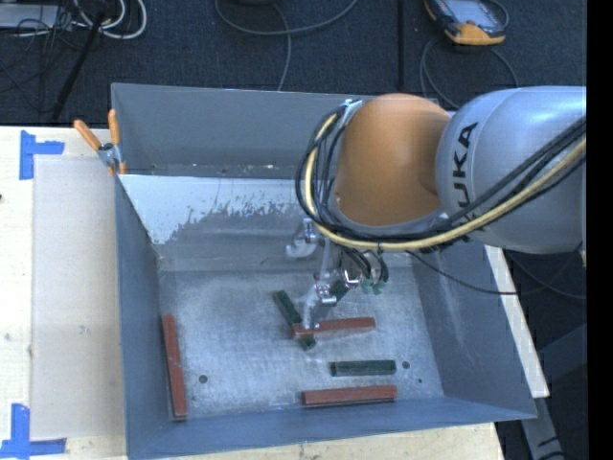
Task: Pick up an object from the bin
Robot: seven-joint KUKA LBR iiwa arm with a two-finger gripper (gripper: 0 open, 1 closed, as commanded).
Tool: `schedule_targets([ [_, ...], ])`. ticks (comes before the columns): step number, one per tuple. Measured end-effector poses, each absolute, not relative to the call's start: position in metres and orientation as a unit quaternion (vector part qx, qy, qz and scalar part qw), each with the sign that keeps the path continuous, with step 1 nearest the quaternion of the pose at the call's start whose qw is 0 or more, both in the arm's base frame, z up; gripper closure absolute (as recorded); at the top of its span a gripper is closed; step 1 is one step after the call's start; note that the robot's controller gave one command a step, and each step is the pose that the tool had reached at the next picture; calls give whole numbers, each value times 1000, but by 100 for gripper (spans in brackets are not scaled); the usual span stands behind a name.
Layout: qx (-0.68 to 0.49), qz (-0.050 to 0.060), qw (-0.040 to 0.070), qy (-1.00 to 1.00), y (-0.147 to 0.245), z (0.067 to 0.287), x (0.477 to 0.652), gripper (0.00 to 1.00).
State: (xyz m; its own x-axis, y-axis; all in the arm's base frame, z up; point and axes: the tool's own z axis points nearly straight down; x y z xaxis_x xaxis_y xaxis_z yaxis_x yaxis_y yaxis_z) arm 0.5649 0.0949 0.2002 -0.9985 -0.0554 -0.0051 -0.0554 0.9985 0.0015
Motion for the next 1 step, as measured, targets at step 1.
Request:
schedule_targets([
  [1,-8,-1,-5,1000,66,169,543,0],
])
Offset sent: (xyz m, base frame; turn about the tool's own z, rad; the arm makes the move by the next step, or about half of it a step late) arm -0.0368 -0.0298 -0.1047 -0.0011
